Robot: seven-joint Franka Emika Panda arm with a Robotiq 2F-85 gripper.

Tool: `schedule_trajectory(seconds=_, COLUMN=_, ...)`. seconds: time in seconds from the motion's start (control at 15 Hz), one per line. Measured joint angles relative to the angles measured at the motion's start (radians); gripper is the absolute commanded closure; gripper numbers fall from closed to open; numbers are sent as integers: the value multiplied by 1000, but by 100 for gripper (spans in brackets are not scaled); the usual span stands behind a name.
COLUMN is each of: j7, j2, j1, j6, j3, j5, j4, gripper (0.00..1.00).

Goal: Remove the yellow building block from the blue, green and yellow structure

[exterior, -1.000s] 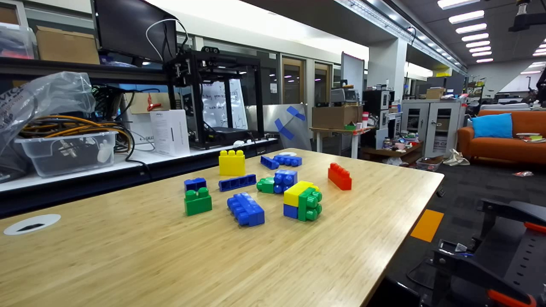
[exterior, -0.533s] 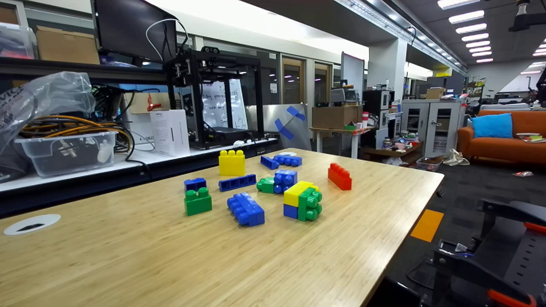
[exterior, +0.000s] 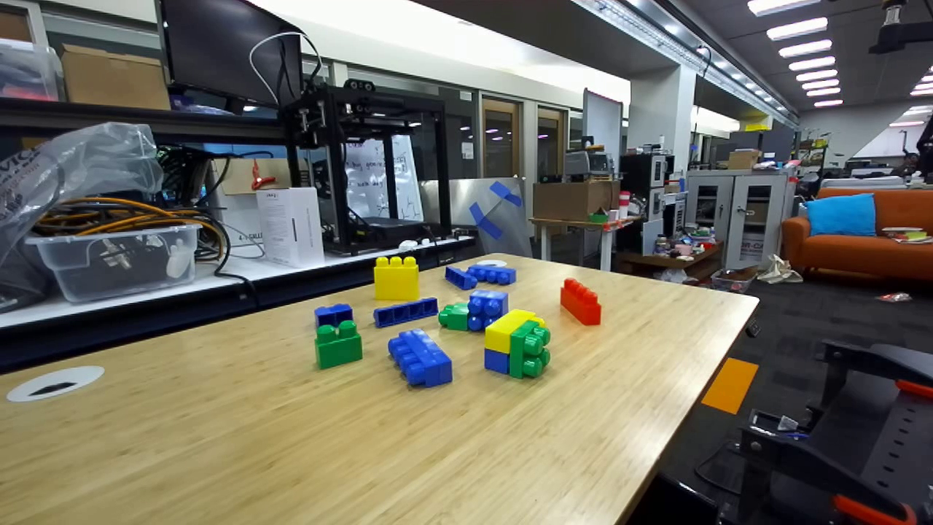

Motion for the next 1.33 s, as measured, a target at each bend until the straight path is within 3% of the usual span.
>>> schedule_trajectory(seconds=0.4, j7=-333, j2=185, j1=25, j6=205, j3=-81, j5=-10, j4=-4, gripper=0)
schedule_trajectory(seconds=0.8, j7=-571, j2=342, j1=63, j6=311, j3=-70, j5=-54, j4=-5, gripper=0)
schedule_trajectory(seconds=1.33, j7=-597, j2=368, j1=72, j6=303, j3=-54, j5=-99, j4=-2, gripper=0)
